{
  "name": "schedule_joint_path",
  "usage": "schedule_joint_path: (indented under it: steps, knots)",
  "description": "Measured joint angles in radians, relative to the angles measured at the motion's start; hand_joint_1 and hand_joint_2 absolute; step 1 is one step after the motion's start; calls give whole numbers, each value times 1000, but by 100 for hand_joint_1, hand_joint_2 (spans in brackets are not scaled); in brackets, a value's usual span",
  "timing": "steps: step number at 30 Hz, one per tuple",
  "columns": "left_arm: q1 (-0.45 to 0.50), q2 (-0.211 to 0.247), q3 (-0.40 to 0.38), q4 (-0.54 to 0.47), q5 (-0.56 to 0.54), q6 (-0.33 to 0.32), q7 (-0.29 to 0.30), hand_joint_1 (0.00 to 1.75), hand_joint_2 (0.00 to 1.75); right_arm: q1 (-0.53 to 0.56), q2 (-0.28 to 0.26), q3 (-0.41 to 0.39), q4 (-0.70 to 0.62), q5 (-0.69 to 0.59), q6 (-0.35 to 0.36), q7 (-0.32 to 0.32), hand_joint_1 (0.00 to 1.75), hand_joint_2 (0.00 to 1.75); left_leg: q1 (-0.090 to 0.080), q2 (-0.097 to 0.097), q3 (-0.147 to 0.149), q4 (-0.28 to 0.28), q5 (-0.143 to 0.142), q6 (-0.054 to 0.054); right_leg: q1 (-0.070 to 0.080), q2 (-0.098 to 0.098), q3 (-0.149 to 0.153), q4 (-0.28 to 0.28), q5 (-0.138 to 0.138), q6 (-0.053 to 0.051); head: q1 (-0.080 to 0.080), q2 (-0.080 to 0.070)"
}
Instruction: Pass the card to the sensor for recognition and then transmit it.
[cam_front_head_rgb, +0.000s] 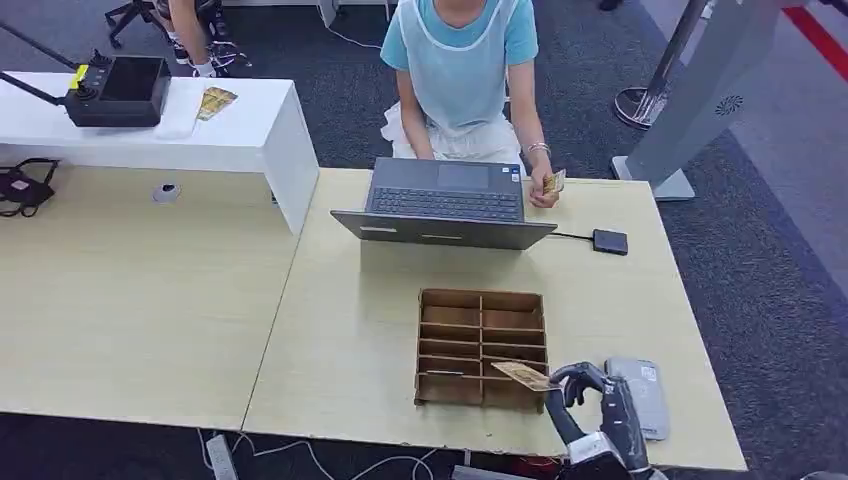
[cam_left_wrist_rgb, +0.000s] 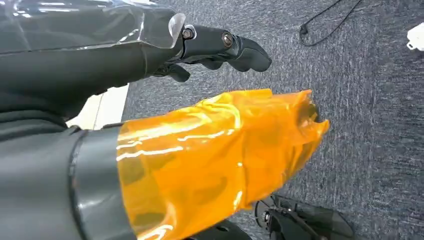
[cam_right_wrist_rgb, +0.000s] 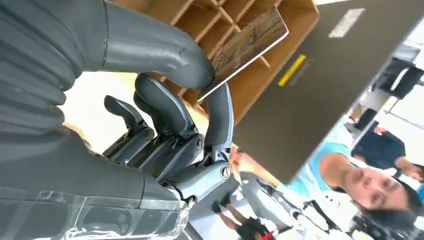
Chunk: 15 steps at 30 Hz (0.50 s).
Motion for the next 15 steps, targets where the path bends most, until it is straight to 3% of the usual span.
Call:
schedule_joint_path:
  steps: [9,13,15]
  knots:
    - [0,0,-5,0,0,0,-13,0,0,-30,-40,-89,-41,95,38,11,175,175,0,0,0,0,0,0,0,0,1,0,1,0,0,0]
    - [-3,0,-11,0,0,0,-29,0,0,-98,-50,-137,-40,155,50,54,175,175,0,1,0,0,0,0,0,1,1,0,1,0,0,0]
    - [-4,1,-18,0,0,0,-30,0,0,-150,-50,-154,-26,262,33,115,175,175,0,2,1,0,0,0,0,2,1,0,2,0,0,0]
